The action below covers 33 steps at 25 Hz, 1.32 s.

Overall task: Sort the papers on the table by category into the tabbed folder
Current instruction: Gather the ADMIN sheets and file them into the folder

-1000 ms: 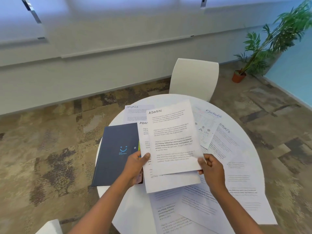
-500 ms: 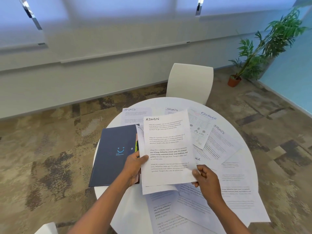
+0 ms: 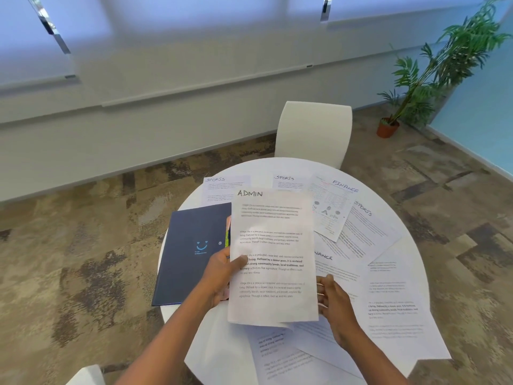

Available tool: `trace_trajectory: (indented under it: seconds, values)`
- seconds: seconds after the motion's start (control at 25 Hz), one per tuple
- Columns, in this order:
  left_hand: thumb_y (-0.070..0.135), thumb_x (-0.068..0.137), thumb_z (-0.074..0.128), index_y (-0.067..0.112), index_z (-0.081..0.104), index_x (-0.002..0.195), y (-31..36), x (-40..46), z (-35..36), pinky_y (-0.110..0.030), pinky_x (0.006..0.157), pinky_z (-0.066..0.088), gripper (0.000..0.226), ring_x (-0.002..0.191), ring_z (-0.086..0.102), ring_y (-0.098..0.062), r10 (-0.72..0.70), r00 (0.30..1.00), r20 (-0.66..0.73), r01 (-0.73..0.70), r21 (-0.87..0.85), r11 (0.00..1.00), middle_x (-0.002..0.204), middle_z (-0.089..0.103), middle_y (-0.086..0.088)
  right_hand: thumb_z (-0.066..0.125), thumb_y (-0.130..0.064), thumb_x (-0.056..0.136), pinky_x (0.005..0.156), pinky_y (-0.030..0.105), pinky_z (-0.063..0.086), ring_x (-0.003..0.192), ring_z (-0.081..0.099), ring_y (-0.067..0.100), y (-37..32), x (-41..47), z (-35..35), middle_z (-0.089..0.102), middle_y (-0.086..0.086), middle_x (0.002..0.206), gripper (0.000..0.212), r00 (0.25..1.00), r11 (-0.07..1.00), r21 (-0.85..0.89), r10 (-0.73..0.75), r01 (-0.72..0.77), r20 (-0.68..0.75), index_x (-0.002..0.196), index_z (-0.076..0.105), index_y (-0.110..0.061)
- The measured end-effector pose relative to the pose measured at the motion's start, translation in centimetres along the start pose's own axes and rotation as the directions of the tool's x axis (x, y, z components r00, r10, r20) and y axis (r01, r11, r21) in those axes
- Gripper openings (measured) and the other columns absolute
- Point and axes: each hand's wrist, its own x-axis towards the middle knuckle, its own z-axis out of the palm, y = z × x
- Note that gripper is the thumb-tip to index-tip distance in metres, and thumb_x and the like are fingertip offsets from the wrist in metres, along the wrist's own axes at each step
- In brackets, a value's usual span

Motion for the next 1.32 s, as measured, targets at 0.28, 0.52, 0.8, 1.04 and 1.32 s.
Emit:
trace_trajectory:
  seconds: [0.28,0.52,0.8,1.04,1.32]
  values:
    - [0.015,0.089,0.069,0.008,0.06,0.129,0.8,-0.2,-1.5,-0.049,0.093,0.055,0.042,0.113,0.066,-0.037,0.065,0.978,0.199,-0.058,-0.041,0.997,0.123,0.069,-0.015,0.04,-0.038,0.105,0.064,0.034,0.055,0.065,0.07,0.018,-2.0,0.0,2.5,0.072,0.003,0.072,0.035,0.934,0.935,0.19,0.247,-0.299,0.258,0.09,0.064,-0.018]
    - [0.01,0.093,0.064,0.012,0.067,0.119,-1.1,0.4,-2.9,-0.057,0.089,0.055,0.025,0.099,0.072,-0.034,0.032,0.999,0.008,-0.033,0.135,0.99,0.11,0.075,-0.011,0.017,-0.069,0.093,0.106,0.05,0.044,0.122,0.061,0.029,-4.5,0.8,2.3,0.066,0.011,0.129,0.077,0.909,0.938,0.277,0.084,-0.21,0.408,0.131,0.061,-0.018]
    - [0.006,0.093,0.062,0.016,0.069,0.109,-1.6,0.7,-0.4,-0.033,0.073,0.061,0.02,0.089,0.075,-0.019,0.139,0.99,-0.039,-0.121,0.294,0.948,0.105,0.077,-0.001,0.066,-0.011,0.092,0.078,0.028,0.058,0.094,0.073,0.015,-4.8,0.1,1.7,0.075,0.002,0.109,0.019,0.97,0.964,-0.113,-0.234,0.239,0.061,0.107,0.068,-0.022]
    - [0.015,0.092,0.067,0.022,0.068,0.114,-2.9,1.0,1.6,-0.042,0.091,0.056,0.023,0.103,0.069,-0.021,0.253,0.967,-0.013,-0.241,0.259,0.935,0.109,0.075,0.002,0.067,-0.016,0.092,0.074,0.023,0.052,0.093,0.066,0.011,-4.5,-1.2,-0.1,0.071,-0.007,0.102,0.023,0.924,0.907,-0.211,-0.381,0.364,-0.041,0.114,0.062,-0.021]
    - [0.023,0.094,0.065,0.034,0.059,0.118,-6.0,1.2,2.4,-0.052,0.099,0.051,0.026,0.114,0.061,-0.026,0.169,0.985,-0.031,-0.134,0.477,0.869,0.122,0.067,-0.001,0.069,-0.014,0.09,0.084,0.031,0.057,0.098,0.066,0.011,0.3,-0.9,-1.6,0.069,-0.013,0.102,0.028,0.926,0.869,-0.371,-0.373,0.326,-0.06,0.102,0.06,-0.038]
